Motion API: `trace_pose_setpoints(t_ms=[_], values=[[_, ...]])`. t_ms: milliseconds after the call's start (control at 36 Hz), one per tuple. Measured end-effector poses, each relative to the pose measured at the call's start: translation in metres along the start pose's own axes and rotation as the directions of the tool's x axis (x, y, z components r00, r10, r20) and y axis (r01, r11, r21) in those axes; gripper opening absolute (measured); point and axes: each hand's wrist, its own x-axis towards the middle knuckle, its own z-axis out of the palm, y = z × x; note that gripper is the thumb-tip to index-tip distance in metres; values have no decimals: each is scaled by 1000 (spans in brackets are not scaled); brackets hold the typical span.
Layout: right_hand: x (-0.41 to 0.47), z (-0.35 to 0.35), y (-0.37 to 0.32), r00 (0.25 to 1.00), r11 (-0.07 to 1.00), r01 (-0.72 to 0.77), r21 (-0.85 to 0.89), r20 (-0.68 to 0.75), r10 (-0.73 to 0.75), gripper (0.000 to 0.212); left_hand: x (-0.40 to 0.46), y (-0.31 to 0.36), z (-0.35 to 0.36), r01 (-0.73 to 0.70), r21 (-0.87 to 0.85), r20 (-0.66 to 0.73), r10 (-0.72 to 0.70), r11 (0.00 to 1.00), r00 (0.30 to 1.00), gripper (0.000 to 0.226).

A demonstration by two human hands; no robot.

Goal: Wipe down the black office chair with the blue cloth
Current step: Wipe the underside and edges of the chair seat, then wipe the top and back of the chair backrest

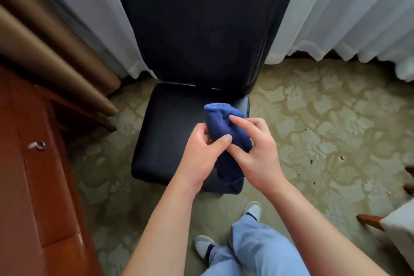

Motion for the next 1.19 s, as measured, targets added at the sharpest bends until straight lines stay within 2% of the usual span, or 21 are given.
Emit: trace_pose_setpoints(t_ms=[278,500,611,694,833,944,1083,1194], values=[[66,-68,-81,998,996,64,63,-19,-63,56,9,130,21,-100,42,-79,103,994,992,22],[153,-106,-105,996,996,83,27,-42,-82,53,57,220,47,-139,66,-126,146,988,981,24],[197,-119,-115,993,993,117,4,1,-117,57,86,253,56,-142,48,-144,148,989,979,23],[227,-128,-121,990,993,121,8,79,-121,66,106,270,61,-149,30,-145,152,988,978,23],[263,-137,-123,982,996,88,-18,169,-83,96,135,295,66,-121,11,-117,121,993,986,25],[290,-142,-119,996,998,53,-14,69,-52,83,156,317,71,-114,2,-7,114,993,993,20],[318,-143,-114,990,997,-24,74,-139,34,69,187,336,66,-157,113,137,141,981,980,19],[335,-138,-113,955,990,-97,99,-273,120,66,218,345,55,-241,252,140,211,937,967,15]])
